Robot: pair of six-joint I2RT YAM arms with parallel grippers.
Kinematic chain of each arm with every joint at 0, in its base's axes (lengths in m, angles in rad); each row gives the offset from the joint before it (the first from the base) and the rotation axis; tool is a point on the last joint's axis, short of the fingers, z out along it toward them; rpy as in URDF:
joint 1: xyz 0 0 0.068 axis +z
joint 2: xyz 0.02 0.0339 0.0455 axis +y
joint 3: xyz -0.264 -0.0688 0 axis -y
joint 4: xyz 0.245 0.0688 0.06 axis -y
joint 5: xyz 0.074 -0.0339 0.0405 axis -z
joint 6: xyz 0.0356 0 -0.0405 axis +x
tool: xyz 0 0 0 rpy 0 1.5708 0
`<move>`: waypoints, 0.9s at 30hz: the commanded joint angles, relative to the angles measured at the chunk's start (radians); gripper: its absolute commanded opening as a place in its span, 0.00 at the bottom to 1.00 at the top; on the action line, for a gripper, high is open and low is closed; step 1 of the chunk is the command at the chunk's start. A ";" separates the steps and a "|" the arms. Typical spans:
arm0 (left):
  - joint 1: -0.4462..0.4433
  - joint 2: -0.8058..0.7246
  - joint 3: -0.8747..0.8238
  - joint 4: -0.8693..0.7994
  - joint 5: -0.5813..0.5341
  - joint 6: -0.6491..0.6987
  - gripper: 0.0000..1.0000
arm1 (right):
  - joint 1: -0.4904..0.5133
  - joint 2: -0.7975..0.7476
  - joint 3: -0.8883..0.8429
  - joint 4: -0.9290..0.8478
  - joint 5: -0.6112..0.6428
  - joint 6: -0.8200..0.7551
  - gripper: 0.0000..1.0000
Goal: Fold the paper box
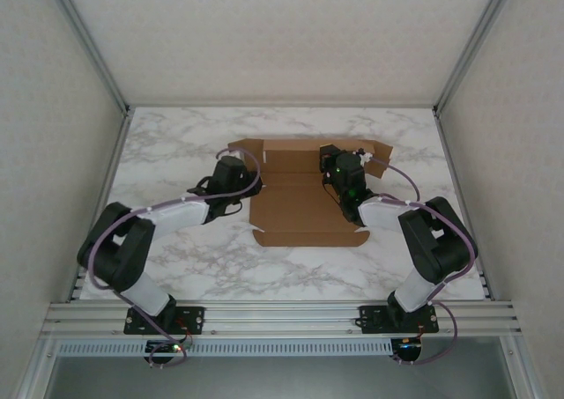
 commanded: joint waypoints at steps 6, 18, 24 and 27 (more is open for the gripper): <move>0.011 0.166 0.102 0.116 -0.083 0.060 0.43 | 0.004 0.022 -0.010 -0.064 -0.036 -0.024 0.00; 0.058 0.286 0.179 0.036 -0.120 0.054 0.48 | 0.003 0.020 0.000 -0.085 -0.046 -0.026 0.00; 0.059 0.332 0.190 0.050 -0.023 0.049 0.49 | 0.002 0.039 0.007 -0.074 -0.062 -0.015 0.00; 0.055 0.358 0.208 0.059 0.058 0.036 0.49 | 0.003 0.040 0.009 -0.074 -0.062 -0.014 0.00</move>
